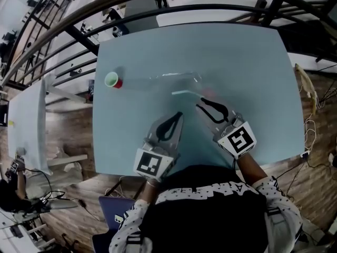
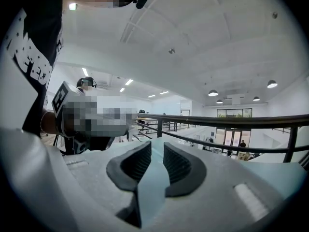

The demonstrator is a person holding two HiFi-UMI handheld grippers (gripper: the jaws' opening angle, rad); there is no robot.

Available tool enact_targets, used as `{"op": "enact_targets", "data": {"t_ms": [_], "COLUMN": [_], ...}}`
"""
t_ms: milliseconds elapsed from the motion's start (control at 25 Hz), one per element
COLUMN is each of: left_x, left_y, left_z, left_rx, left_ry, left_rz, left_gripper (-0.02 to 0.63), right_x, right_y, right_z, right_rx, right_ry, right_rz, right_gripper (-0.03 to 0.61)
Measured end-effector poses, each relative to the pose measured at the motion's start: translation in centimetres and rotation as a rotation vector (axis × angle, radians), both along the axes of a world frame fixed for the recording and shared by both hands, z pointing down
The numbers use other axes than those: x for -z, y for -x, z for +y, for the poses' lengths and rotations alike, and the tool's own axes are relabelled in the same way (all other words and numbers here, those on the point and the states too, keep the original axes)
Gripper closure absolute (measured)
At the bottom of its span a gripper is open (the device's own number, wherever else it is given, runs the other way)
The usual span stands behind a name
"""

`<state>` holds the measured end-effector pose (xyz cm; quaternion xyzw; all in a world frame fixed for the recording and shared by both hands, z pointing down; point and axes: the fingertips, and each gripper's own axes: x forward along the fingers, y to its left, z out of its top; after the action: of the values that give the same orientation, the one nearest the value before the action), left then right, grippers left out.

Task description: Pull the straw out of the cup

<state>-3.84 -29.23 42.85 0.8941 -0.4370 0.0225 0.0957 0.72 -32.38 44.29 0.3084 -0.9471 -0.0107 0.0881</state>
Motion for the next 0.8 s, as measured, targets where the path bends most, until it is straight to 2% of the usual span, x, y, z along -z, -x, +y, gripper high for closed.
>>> {"op": "enact_targets", "data": {"t_ms": [400,520,800], "left_x": [-0.8,-1.3,-1.6], "left_y": [1.0,1.5,2.2], "left_z": [-0.7,-0.9,-1.2], "left_rx": [0.042,0.047,0.053], "left_ry": [0.012,0.017,0.027], "left_rz": [0.009,0.008,0.013], "left_gripper": [0.624,0.624,0.624], "right_x": [-1.4,-2.0,-3.0], "right_y": [0.8,1.2,1.9], "right_z": [-1.6,-2.2,-3.3], "right_rx": [0.002,0.005,0.004], "right_ry": [-0.007,-0.008,-0.014], "right_rz": [0.064,0.08,0.116], "right_gripper": [0.495,0.463,0.463]}}
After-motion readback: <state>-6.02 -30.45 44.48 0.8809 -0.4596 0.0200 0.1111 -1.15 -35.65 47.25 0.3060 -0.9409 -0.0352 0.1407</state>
